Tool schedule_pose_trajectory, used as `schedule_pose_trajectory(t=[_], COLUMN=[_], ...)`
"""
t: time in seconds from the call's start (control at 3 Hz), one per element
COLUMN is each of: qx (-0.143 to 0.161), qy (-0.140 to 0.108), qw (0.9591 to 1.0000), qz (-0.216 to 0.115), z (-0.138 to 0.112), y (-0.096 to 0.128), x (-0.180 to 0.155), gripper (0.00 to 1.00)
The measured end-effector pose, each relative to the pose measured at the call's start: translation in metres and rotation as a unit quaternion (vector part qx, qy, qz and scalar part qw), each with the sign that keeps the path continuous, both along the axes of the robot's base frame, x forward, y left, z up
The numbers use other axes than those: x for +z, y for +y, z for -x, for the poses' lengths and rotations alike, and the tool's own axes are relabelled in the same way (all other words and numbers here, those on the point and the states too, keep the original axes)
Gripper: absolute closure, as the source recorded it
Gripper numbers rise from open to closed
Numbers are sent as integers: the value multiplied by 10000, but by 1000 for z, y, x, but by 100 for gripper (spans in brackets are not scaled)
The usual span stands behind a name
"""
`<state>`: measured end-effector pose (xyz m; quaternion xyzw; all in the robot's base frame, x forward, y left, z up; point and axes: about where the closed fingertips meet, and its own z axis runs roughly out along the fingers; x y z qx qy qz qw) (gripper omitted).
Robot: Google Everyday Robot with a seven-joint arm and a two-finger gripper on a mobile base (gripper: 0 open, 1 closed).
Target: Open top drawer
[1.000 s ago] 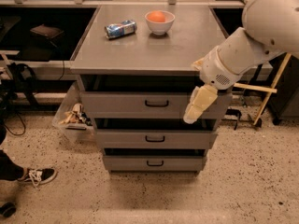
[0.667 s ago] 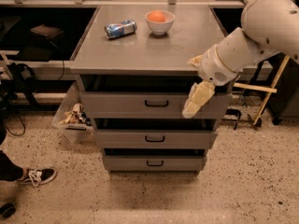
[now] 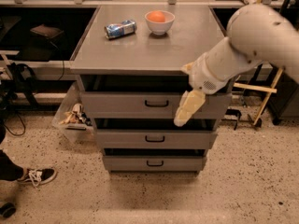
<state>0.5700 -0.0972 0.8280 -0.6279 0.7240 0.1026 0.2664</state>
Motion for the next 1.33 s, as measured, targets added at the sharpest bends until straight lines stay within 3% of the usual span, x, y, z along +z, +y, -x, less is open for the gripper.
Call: schedule_pose_trajectory(t=[0.33,0.67,1.0,1.33], qx=[-86,-326,-266,-155], qy=[-257,-487,-272,24], qw=[9985,9958,9975,9991], qz=[469,708,603,393], z=[-1,-12,-19,-56], y=[53,63,64,57], x=[-39,-70,-87,-125], gripper=[0,0,0,0])
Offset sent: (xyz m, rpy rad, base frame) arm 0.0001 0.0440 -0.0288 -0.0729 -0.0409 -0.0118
